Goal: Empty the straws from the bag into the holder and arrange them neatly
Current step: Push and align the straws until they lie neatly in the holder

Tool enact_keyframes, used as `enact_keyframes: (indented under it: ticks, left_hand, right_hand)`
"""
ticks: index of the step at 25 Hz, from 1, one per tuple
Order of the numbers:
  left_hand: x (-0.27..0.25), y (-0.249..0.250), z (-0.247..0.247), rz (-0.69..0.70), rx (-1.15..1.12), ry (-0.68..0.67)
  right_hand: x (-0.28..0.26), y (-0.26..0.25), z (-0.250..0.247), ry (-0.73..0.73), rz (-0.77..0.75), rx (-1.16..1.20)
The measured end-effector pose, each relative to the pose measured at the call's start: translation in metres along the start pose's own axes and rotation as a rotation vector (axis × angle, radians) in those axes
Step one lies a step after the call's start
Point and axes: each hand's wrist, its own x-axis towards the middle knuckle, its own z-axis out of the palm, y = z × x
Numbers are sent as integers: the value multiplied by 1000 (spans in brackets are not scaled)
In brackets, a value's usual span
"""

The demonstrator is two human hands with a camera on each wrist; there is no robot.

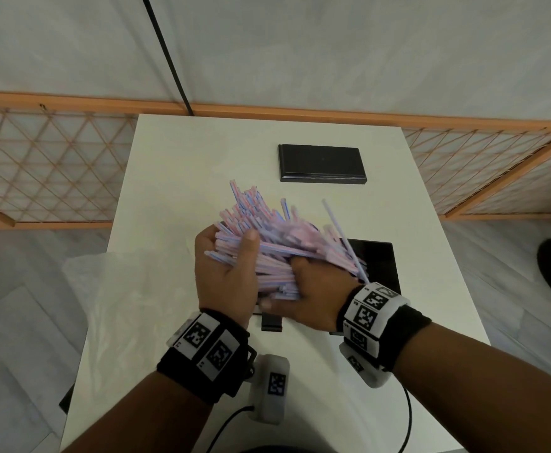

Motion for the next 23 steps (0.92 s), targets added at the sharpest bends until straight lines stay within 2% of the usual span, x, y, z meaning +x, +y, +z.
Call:
enact_keyframes:
  ticks: [3, 6, 8, 10, 11, 13, 16, 17, 20, 23]
  left_hand:
    - [0, -4, -2, -94, 79, -36]
    - [-2, -4, -4, -198, 16, -30]
    - [-1, -3, -4, -290, -10, 12]
    - [-2, -2, -2, -335, -56, 13]
    - [-3, 0, 0, -337, -69, -2]
    - [-6, 2, 5, -332, -64, -35]
    - [-10, 3, 11, -291, -61, -53]
    - [-11, 4, 12, -271, -58, -46]
    - [-11, 10, 10, -266, -140, 59]
    - [-6, 13, 7, -270, -196, 100]
  right_hand:
    - [-4, 5, -2, 42, 46, -27]
    - [-24, 11, -6, 93, -102, 81]
    - [-46, 19, -9, 198, -202, 80]
    - [-63, 31, -10, 282, -185, 49]
    - [-68, 36, -12, 269, -141, 38]
    - [-69, 41, -14, 150, -106, 82]
    - [-58, 38, -10, 9, -190, 123]
    - [-52, 35, -7, -24, -167, 97]
    - [-35, 30, -4, -103, -26, -52]
    - [-27, 24, 0, -121, -67, 25]
